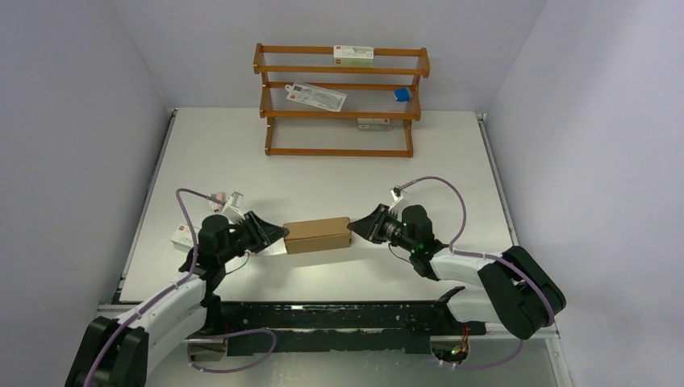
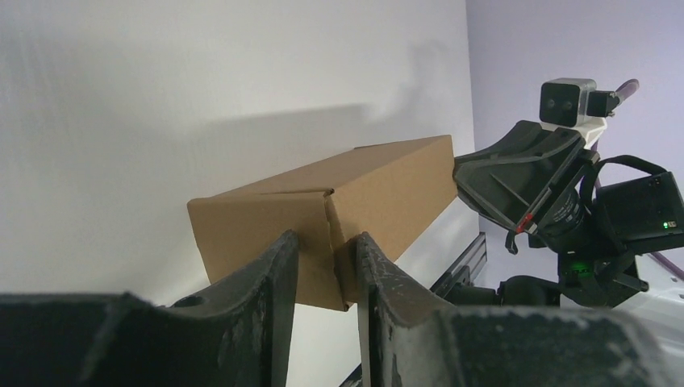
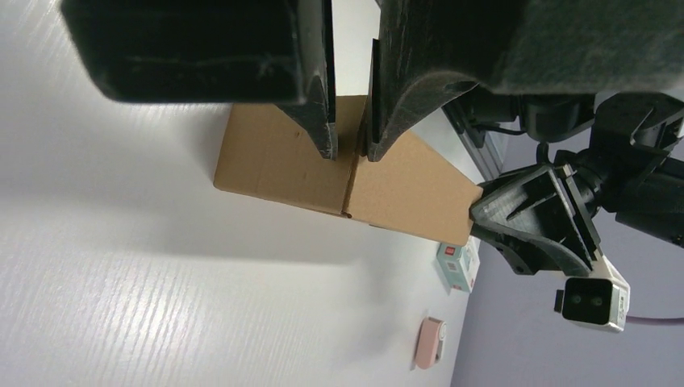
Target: Fold the paper box
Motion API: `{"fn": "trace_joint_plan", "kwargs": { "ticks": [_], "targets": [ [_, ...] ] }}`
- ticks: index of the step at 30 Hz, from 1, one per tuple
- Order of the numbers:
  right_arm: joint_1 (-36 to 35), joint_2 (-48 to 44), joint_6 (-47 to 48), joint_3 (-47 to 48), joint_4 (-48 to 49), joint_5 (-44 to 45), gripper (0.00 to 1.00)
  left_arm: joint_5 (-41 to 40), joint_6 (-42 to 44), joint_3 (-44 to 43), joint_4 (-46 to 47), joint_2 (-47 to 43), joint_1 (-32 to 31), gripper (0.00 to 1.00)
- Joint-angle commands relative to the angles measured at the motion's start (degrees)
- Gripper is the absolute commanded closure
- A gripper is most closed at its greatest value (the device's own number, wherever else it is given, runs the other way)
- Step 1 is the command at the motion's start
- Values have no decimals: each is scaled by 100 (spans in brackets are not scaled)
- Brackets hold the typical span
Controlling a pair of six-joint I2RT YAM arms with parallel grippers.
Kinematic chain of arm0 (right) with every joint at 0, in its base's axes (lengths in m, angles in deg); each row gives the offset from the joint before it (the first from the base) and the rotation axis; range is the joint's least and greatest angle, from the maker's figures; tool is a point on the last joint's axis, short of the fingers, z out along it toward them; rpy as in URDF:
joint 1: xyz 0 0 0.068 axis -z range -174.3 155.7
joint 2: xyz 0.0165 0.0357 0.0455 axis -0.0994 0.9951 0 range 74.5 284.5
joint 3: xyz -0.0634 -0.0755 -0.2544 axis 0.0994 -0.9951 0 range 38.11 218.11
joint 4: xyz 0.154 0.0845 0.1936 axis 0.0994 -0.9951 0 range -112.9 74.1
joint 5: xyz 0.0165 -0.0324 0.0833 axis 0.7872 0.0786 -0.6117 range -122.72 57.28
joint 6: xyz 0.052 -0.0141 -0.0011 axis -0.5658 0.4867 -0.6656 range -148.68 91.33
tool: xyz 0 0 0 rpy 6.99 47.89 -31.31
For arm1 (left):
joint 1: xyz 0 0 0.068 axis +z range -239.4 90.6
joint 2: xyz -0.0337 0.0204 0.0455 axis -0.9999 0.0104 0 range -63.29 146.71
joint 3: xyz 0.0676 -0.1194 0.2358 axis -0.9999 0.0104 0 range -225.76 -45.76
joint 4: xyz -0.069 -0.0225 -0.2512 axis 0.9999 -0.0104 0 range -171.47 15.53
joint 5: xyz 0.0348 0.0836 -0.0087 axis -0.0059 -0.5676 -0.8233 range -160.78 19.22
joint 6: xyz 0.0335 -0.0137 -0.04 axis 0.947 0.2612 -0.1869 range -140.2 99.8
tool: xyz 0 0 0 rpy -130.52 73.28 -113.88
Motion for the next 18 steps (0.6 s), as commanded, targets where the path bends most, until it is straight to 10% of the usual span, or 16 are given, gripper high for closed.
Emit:
{"fn": "trace_joint_plan", "kwargs": {
  "ticks": [1,18],
  "targets": [
    [91,237,347,-122,-810,220,91,343,15,351,-50,608,-39,85],
    [377,273,682,-181,-1010,326,100,-1435,1206,-493,-2297,526,-521,91]
  ]
}}
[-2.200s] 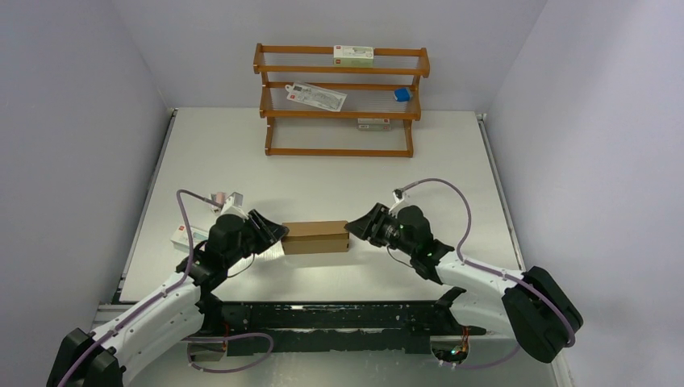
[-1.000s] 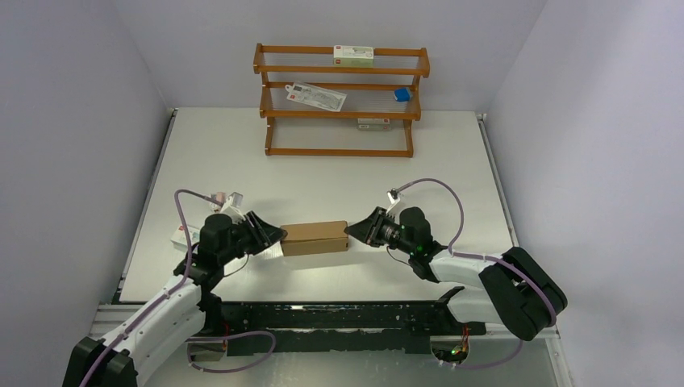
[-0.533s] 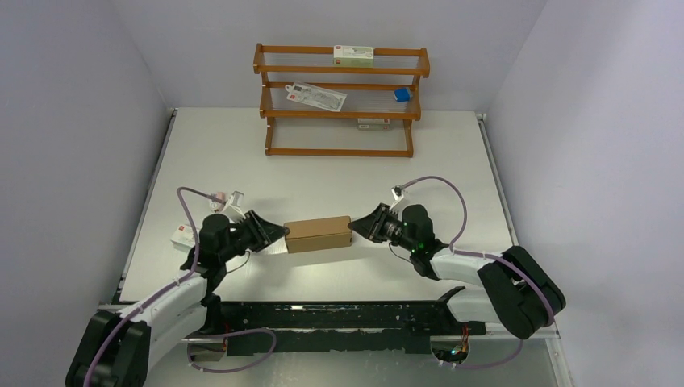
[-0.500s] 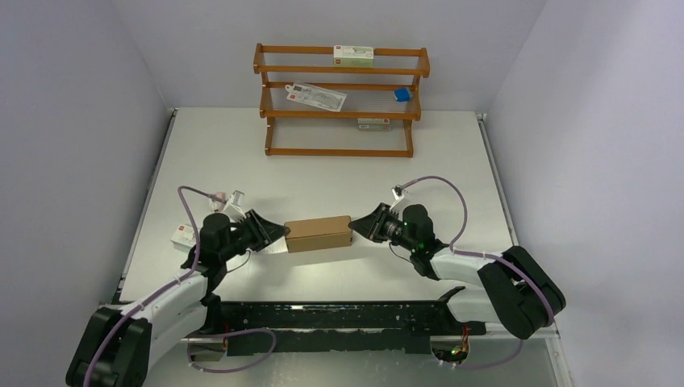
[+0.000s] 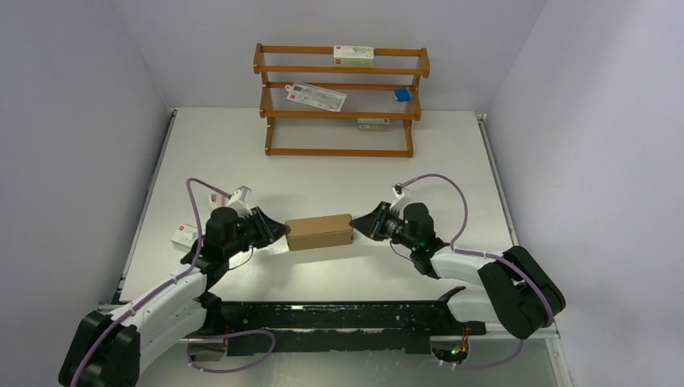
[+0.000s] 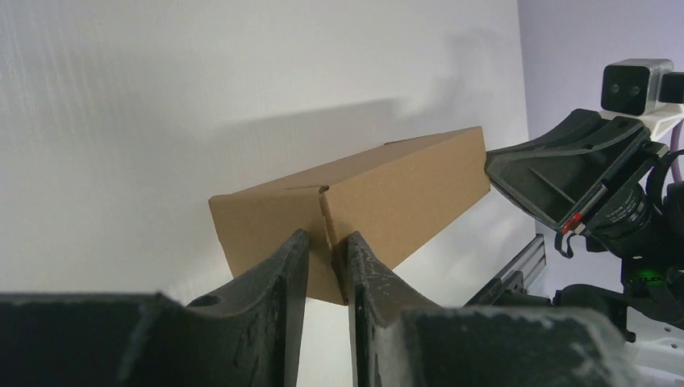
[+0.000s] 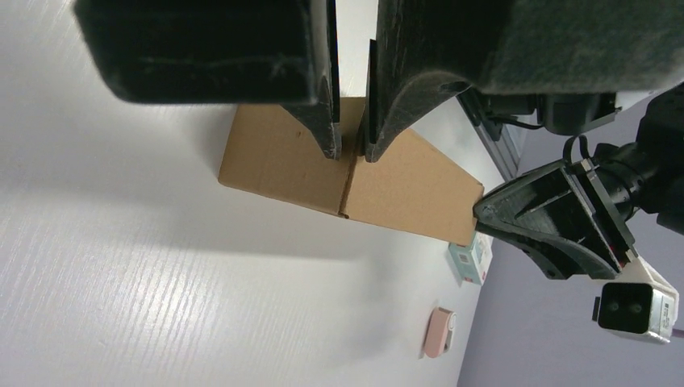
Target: Fold the paper box
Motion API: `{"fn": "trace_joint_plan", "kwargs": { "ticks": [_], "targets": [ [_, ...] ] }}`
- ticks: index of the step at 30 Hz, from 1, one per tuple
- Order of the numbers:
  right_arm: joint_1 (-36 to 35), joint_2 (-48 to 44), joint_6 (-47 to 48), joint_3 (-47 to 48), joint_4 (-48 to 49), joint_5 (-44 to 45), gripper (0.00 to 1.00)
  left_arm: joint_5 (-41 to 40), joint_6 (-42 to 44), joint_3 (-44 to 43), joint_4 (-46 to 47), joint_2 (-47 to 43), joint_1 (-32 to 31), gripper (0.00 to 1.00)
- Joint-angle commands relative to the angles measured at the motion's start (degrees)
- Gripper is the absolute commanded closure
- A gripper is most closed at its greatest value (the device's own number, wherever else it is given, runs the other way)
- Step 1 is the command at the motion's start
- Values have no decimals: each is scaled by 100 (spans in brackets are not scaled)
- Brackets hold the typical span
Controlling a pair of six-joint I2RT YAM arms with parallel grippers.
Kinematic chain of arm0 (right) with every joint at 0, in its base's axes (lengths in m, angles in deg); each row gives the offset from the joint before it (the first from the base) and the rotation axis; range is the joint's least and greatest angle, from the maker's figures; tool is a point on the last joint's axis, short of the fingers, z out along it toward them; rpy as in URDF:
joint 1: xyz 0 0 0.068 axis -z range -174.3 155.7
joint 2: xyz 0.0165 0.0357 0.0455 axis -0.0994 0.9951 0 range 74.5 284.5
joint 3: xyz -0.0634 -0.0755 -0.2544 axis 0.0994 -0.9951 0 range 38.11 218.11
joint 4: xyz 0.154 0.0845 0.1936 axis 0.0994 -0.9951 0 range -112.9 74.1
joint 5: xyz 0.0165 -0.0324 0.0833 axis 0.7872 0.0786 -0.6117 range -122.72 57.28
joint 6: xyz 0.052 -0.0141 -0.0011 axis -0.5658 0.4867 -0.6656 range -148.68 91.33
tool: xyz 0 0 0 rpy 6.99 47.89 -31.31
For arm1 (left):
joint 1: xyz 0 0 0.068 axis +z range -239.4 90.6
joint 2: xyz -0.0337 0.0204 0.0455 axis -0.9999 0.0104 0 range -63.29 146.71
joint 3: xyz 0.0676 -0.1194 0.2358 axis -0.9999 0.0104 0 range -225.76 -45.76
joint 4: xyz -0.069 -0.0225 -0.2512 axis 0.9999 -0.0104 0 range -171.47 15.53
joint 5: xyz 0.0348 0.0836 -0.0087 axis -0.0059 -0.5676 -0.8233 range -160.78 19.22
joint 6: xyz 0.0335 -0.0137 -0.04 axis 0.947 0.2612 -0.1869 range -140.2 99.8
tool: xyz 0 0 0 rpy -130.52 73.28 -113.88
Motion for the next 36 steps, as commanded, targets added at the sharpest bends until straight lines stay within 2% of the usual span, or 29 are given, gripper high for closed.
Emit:
{"fn": "trace_joint_plan", "kwargs": {
  "ticks": [1,4,8,10,13,21,25,28,36],
  "targets": [
    [227,263,323,-248,-918,257,100,-692,601,-2,-1662,310,-83,92],
    [281,93,358,-195,-1081,360,100,-416,505,-28,-1322,234,-84,93],
    [355,-182,507,-39,-1384,406,100,209,76,30,-293,256,-83,84],
    [355,-301,544,59,-1561,380,100,415,90,-144,-244,378,-77,78],
    [365,-472,530,160,-1676,300,99,562,70,-354,-351,358,-30,74],
    [364,-752,481,377,-1871,185,95,402,-153,-333,-871,-516,22,61],
    [360,-753,442,382,-1828,76,92,655,-347,-109,-834,-756,24,56],
    [357,-790,409,372,-1800,50,91,820,-576,90,-535,-756,22,54],
    [365,-696,376,374,-1678,-87,91,1121,-687,162,191,-86,22,55]
  ]
}}
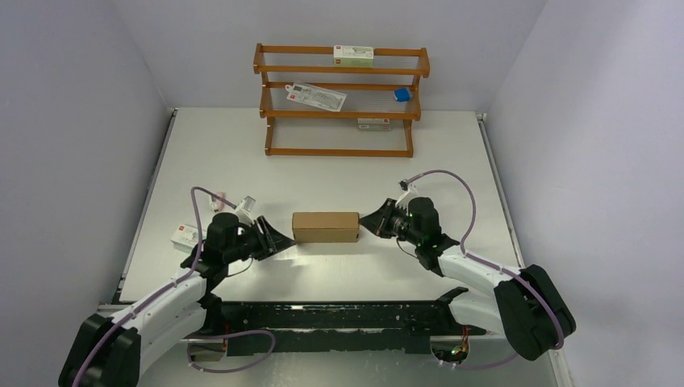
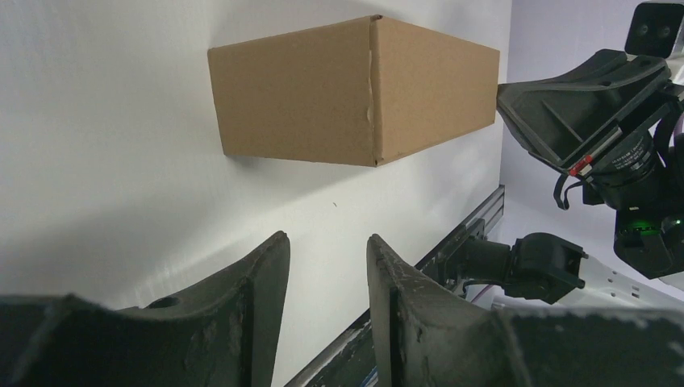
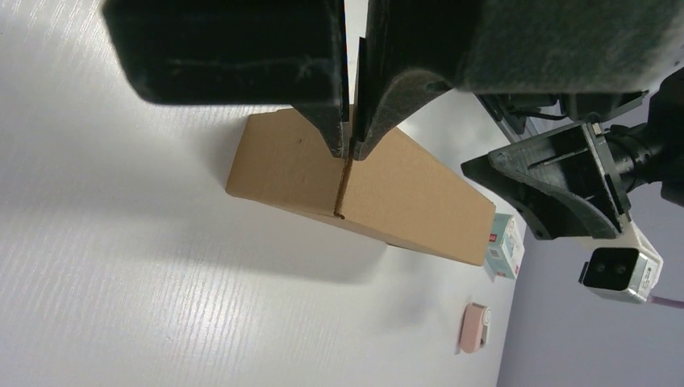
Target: Fold the paper box
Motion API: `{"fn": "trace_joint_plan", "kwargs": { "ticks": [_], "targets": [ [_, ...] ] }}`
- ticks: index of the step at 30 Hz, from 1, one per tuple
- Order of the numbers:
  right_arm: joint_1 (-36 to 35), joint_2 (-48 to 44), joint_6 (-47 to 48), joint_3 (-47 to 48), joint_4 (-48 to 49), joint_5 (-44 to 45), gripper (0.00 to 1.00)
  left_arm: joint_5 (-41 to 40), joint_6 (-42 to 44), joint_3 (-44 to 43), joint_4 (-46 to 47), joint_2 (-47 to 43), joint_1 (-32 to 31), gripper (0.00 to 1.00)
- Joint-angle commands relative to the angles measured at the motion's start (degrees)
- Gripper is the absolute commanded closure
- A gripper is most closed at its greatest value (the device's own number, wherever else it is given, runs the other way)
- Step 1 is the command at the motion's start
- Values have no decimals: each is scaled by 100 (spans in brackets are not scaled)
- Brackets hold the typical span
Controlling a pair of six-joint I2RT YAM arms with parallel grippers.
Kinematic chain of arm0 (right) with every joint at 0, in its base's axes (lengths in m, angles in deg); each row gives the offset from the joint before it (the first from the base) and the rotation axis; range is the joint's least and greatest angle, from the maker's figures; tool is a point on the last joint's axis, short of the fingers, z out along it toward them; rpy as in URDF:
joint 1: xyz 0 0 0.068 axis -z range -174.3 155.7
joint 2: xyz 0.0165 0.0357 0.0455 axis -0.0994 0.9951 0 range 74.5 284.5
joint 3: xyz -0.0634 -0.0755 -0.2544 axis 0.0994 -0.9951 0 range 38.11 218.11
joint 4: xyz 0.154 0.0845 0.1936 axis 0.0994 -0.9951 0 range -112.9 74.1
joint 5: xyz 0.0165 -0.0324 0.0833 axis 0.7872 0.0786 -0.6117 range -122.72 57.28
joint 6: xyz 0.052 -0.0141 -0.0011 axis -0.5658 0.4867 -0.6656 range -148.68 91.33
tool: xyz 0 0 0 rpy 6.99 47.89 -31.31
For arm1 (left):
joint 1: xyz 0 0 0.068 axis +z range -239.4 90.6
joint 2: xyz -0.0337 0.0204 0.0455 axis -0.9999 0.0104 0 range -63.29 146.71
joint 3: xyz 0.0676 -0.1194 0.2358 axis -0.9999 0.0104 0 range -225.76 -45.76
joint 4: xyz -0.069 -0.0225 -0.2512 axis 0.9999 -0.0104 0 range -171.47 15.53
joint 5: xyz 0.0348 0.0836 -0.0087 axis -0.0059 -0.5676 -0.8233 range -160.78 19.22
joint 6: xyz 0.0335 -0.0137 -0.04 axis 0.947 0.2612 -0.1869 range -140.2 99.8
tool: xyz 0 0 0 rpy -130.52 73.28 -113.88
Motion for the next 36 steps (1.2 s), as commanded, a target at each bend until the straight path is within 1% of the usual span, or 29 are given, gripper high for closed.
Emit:
{"fn": "trace_joint_plan", "kwargs": {
  "ticks": [1,3,6,9,11,14,17,21,25,31,36],
  "targets": [
    [54,82,45,17,-162,-110,91,325,-122,-76,611,217,33,55],
    [49,48,53,22,-217,-107,90,271,-62,-209,483,194,33,54],
    [58,-146,117,79,-448,118,86,-59,100,-433,176,38,33,53],
    [120,-390,161,130,-664,269,78,-372,262,-621,0,-30,54,48],
    [196,-485,146,136,-684,212,73,-507,377,-761,-65,37,74,46],
    [266,-497,61,120,-542,-19,64,-533,493,-910,25,269,115,44],
    [282,-364,-22,110,-325,-287,60,-396,508,-951,354,658,138,44],
    [282,-103,-80,160,-132,-579,59,-121,559,-991,653,1133,138,45],
    [280,82,-156,119,99,-730,59,-24,653,-1072,826,1430,147,46],
    [283,356,-228,49,348,-918,60,29,653,-1100,1059,1645,171,47],
    [286,394,-251,5,410,-931,62,119,613,-1118,1191,1650,258,47]
  ]
}}
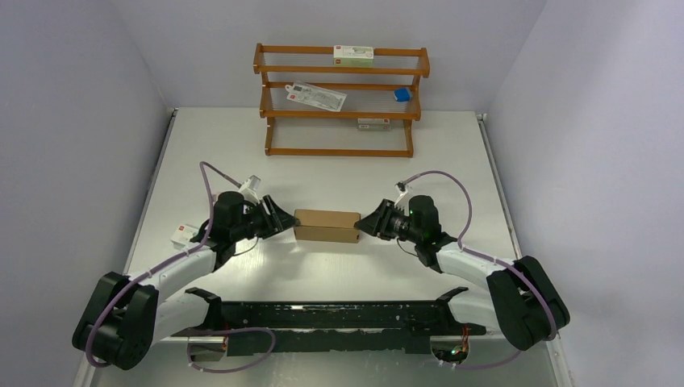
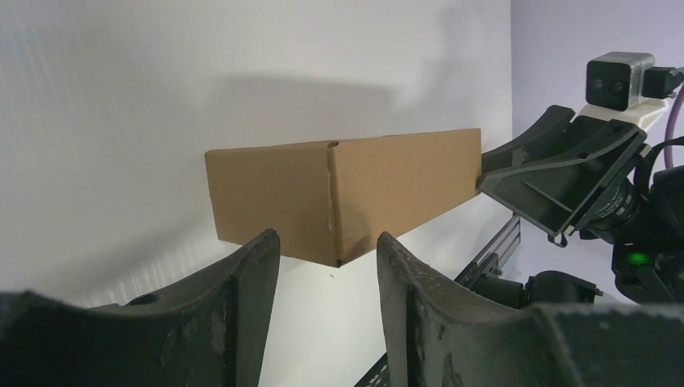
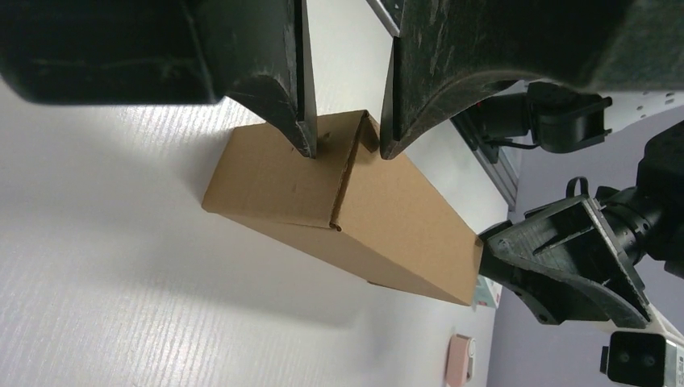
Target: Fold the paper box
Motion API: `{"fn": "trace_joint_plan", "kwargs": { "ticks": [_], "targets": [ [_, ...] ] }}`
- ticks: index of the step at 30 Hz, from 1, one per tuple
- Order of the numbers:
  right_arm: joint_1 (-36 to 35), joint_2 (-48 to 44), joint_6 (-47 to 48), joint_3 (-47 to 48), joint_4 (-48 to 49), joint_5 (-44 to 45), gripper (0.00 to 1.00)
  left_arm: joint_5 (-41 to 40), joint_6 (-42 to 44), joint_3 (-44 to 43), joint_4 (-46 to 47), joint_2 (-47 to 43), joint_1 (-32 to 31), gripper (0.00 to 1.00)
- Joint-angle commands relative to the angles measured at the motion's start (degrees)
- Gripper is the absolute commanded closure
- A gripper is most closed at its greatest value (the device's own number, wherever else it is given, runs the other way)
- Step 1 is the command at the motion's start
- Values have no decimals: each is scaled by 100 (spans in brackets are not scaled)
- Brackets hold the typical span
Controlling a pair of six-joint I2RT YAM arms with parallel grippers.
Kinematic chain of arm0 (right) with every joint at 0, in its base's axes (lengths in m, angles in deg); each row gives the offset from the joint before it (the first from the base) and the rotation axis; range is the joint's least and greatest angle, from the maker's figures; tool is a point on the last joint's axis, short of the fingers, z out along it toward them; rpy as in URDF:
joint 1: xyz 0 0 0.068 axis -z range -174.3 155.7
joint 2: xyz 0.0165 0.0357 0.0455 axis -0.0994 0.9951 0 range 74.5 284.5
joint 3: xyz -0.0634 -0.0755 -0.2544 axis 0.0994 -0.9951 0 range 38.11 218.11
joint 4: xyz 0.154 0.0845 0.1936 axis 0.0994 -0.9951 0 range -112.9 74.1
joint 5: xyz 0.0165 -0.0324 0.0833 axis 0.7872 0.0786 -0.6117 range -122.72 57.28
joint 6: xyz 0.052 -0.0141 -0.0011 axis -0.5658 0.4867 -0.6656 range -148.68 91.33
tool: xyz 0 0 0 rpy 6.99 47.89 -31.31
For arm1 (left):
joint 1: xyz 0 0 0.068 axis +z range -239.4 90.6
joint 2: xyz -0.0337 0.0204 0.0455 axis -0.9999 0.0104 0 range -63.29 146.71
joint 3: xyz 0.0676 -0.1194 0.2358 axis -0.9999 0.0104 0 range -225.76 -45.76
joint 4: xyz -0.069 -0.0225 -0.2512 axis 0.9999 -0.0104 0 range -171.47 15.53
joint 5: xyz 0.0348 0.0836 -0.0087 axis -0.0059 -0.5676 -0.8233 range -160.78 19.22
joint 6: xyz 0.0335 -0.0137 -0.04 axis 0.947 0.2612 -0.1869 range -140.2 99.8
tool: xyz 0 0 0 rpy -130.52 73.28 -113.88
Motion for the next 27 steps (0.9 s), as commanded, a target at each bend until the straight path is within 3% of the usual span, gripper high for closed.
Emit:
{"fn": "trace_joint_plan", "kwargs": {
  "ticks": [1,13,27],
  "targets": [
    [51,5,-45,-16,275,-108,62,176,79,-194,413,-1,109,48],
    [190,109,-185,-43,438,-173,60,469,87,-141,878,695,194,57],
    [219,750,-183,-605,1038,-318,80,672,-178,759,1598,1121,263,84]
  ]
}}
